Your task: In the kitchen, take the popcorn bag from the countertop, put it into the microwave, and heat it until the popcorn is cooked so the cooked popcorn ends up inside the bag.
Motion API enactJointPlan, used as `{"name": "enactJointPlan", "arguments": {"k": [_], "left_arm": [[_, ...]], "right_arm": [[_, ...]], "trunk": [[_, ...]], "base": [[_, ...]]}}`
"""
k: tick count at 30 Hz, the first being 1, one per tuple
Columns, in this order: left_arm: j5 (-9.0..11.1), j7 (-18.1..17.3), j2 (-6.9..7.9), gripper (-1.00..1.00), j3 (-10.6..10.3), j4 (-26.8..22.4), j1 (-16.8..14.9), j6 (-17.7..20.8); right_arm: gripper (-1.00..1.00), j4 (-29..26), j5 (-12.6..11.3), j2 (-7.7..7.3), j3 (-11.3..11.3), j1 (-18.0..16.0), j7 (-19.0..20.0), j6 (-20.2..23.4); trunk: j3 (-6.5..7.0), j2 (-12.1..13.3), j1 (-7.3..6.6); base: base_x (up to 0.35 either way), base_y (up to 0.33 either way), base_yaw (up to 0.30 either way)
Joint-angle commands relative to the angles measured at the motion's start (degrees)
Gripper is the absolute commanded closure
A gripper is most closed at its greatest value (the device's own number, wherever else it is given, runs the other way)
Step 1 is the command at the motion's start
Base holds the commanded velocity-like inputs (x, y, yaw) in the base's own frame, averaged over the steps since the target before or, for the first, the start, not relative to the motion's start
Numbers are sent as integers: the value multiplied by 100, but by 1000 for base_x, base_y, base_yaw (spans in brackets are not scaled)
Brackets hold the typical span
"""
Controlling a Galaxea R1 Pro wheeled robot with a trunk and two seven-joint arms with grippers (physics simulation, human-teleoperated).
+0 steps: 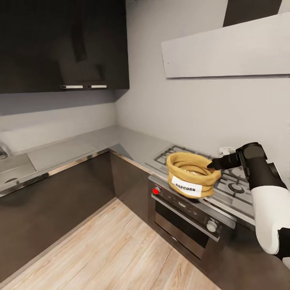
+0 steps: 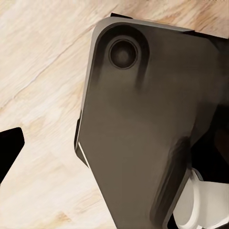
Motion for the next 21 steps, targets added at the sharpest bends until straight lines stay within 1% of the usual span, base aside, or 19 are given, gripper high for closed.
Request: {"name": "enactJointPlan", "arguments": {"k": [1, 21], "left_arm": [[21, 4, -1, -100, 10, 1, -3, -13], [28, 10, -1, -100, 1, 1, -3, -9]], "right_arm": [[100, -4, 56, 2, -9, -6, 56, 15], [100, -4, 65, 1, -7, -6, 84, 15]], "trunk": [[2, -5, 1], [182, -5, 1]], "base": [[0, 0, -74], [0, 0, -73]]}}
